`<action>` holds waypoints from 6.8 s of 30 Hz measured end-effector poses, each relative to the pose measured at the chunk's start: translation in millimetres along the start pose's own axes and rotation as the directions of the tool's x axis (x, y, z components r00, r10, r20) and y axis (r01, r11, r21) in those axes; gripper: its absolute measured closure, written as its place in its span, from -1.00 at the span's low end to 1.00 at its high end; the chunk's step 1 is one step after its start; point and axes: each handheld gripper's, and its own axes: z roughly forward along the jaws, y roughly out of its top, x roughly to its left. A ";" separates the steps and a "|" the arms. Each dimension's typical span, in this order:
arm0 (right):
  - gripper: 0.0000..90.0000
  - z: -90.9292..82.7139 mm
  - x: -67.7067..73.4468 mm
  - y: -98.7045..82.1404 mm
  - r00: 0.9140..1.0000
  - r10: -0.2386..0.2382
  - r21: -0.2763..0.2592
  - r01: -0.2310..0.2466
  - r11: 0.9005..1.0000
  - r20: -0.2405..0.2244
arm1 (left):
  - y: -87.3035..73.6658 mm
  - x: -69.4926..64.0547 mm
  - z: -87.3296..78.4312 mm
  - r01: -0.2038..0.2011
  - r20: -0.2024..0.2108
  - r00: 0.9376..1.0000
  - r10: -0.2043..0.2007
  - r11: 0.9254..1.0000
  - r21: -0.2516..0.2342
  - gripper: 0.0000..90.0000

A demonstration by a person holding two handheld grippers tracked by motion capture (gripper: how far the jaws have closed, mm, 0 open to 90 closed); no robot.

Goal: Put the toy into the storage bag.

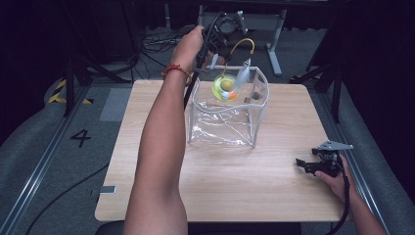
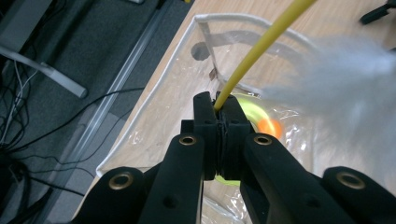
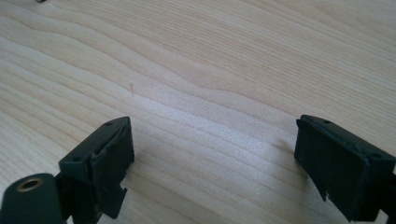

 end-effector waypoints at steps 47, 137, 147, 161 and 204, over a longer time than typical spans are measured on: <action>-0.73 0.0 0.1 0.0 1.000 0.000 -0.001 0.000 1.000 0.000 | -63.3 -4.7 117.8 0.094 0.095 0.989 -0.111 0.981 0.167 0.96; -0.73 0.1 0.2 0.0 1.000 0.001 0.000 -0.001 1.000 0.001 | -202.4 -32.4 27.3 0.140 -0.135 0.978 -0.161 0.978 -0.154 -0.52; -0.73 0.1 0.2 0.0 1.000 0.002 0.000 -0.002 1.000 0.001 | -241.3 -51.3 47.2 0.136 -0.159 0.975 -0.156 0.982 -0.134 -0.54; -0.73 0.1 0.2 0.0 1.000 0.002 0.000 -0.002 1.000 0.002 | -294.2 -83.9 79.4 0.139 -0.186 0.971 -0.148 0.989 -0.059 -0.54; -0.73 -0.1 0.3 -0.1 1.000 0.002 0.001 -0.002 1.000 0.003 | -421.2 -129.1 93.7 0.429 -0.031 0.897 -0.440 0.887 -0.172 -0.66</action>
